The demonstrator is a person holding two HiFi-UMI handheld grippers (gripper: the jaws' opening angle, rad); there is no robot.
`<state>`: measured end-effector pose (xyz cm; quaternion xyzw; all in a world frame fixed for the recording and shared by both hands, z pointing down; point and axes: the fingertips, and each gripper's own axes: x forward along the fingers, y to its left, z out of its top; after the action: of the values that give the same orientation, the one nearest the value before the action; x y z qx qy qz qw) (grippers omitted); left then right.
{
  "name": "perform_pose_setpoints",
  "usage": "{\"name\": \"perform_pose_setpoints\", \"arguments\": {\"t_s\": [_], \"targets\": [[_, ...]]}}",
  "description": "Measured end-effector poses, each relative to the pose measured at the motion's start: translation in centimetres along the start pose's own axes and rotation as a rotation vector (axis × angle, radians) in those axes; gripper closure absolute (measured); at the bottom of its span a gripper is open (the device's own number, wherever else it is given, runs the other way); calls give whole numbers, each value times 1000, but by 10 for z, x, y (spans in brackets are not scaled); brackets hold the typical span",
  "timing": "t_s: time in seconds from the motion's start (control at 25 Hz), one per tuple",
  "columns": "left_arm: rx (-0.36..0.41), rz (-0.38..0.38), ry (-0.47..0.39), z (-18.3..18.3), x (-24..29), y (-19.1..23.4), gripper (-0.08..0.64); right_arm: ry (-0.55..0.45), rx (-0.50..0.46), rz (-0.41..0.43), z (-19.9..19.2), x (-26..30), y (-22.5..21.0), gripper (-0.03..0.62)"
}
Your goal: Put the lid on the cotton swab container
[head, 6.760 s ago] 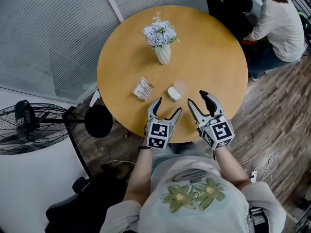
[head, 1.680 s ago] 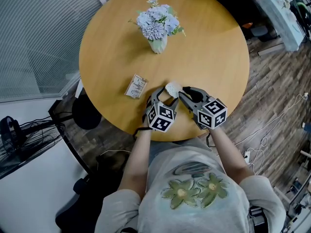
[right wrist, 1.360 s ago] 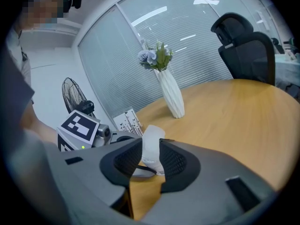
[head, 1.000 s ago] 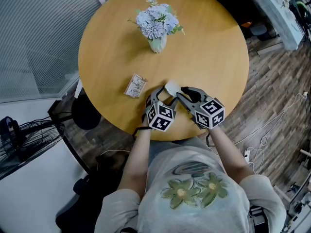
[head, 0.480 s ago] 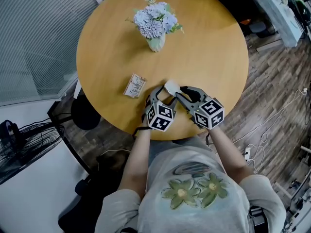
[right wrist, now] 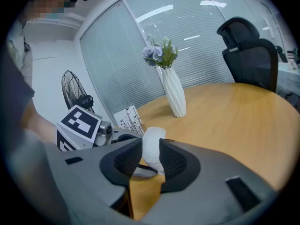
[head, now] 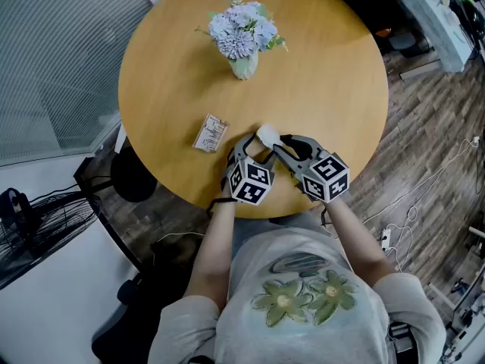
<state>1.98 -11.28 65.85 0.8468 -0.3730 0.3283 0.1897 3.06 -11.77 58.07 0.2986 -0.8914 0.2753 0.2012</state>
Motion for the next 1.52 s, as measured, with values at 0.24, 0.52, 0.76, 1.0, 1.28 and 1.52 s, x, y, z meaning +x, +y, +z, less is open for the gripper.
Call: {"name": "perform_pose_setpoints", "arguments": {"t_s": [0.24,0.52,0.76,1.0,1.28,1.52], "targets": [[2,-2,4,-2,1,0,256,8,-1,8,-1,2,2,474],[-1,-5,7,-3,1,0,264,5,22,-3,-1,2,2,483],[0,-11,8,-4,1,-1,264,25,7,-30,-3,4,0,519],[0,-13,7,-4,1,-1,264,74,-56,-94,-6,6,-5,592],[2,-14,5,-4,2,0,264,108,-129,-123,-8,8,-4,592],[4,-15,6,-4,2,0,264,145,-199,-146,-8,9,-2,592]]}}
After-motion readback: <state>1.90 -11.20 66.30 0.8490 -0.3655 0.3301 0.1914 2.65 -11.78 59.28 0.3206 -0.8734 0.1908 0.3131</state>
